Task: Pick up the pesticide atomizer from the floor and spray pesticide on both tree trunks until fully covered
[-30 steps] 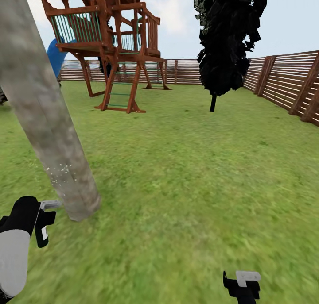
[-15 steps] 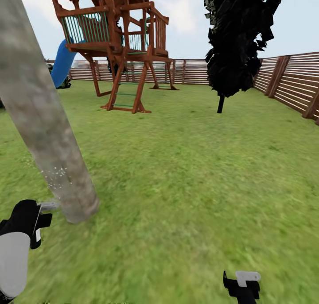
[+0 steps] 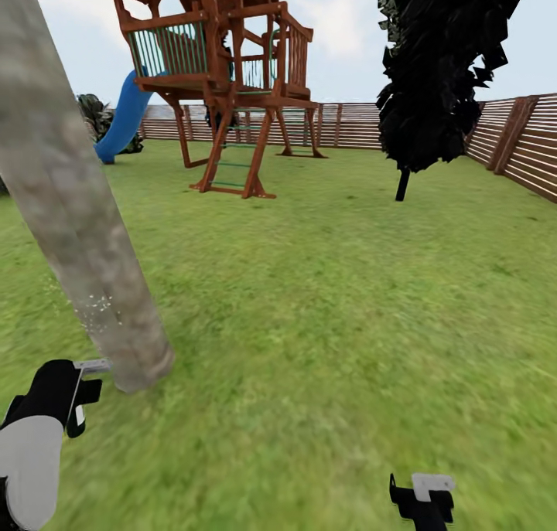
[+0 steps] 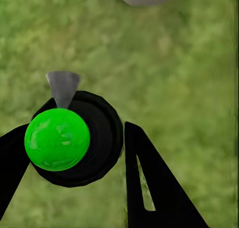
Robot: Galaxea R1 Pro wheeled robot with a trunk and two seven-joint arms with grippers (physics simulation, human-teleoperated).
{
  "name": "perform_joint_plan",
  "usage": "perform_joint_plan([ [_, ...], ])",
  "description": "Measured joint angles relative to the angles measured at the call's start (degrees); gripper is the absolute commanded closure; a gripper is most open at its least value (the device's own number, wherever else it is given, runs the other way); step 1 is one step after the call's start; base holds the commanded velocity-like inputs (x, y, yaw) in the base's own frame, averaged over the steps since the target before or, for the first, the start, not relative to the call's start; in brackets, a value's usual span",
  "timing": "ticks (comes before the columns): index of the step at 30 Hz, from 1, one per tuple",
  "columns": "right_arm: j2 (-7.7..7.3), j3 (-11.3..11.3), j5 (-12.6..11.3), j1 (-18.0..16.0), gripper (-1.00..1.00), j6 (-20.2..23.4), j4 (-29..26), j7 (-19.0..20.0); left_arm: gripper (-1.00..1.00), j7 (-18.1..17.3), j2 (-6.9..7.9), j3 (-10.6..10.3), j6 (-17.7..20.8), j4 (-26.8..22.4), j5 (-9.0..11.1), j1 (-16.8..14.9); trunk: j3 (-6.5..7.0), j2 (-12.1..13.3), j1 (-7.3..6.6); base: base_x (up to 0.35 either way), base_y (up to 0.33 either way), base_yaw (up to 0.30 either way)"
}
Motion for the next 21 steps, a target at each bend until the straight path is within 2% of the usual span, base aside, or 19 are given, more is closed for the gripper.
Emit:
perform_joint_plan([
  [2, 0.01, 0.0, 0.0, 0.0, -1.00, 0.0, 0.0, 0.0, 1.00, 0.0, 0.03, 1.1, 0.0, 0.0, 0.1, 0.0, 0.00, 0.0, 0.00, 0.258, -0.175, 0.000],
  [5, 0.07, 0.0, 0.0, 0.0, -1.00, 0.0, 0.0, 0.0, 1.00, 0.0, -0.04, 1.4, -0.1, 0.0, 0.1, 0.0, 0.00, 0.0, 0.00, 0.235, -0.192, 0.089],
  [21, 0.09, 0.0, 0.0, 0.0, -1.00, 0.0, 0.0, 0.0, 1.00, 0.5, -0.04, 1.3, -0.2, 0.5, -0.2, 0.1, 0.00, 0.0, 0.00, 0.127, -0.258, 0.273],
])
